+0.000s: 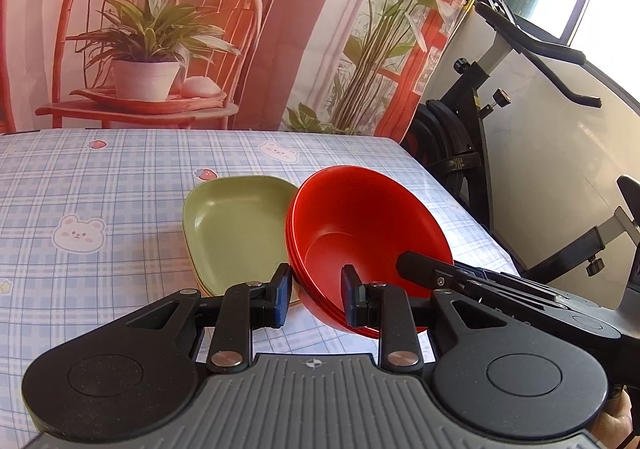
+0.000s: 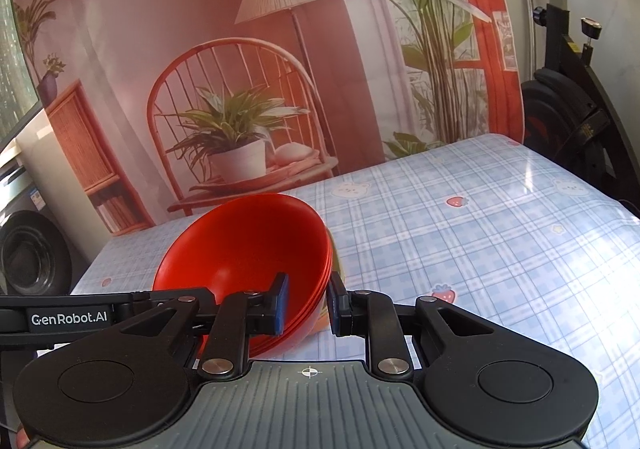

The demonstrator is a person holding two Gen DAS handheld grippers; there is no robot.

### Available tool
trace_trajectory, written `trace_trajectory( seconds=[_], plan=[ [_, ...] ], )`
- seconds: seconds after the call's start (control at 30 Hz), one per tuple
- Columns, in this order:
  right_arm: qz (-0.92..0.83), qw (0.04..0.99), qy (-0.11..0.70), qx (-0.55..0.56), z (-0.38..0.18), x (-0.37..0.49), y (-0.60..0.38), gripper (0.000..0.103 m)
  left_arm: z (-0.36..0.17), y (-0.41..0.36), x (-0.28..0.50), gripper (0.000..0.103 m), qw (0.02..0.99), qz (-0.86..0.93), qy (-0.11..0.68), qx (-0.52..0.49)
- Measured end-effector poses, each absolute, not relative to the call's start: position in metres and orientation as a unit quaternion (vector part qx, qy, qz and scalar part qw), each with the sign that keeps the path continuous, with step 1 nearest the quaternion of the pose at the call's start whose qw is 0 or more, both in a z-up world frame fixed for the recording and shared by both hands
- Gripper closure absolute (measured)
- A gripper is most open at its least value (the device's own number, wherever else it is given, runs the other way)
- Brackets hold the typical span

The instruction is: Organize plates and bowls

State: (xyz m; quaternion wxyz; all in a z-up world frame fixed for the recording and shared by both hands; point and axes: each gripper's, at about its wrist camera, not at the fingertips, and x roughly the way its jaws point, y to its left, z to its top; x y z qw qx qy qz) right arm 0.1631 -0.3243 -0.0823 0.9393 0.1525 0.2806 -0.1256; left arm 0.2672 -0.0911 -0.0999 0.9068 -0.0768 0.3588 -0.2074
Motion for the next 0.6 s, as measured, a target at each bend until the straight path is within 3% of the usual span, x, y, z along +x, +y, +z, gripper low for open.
trace_trajectory(
  seconds=[0.6],
  plan=[
    [-0.095, 0.946, 0.276, 0.139, -0.052, 0.234, -0.326, 0.084, -0.075, -0.068, 0.312, 0.075, 0.914, -0.191, 0.343, -0.101]
  ],
)
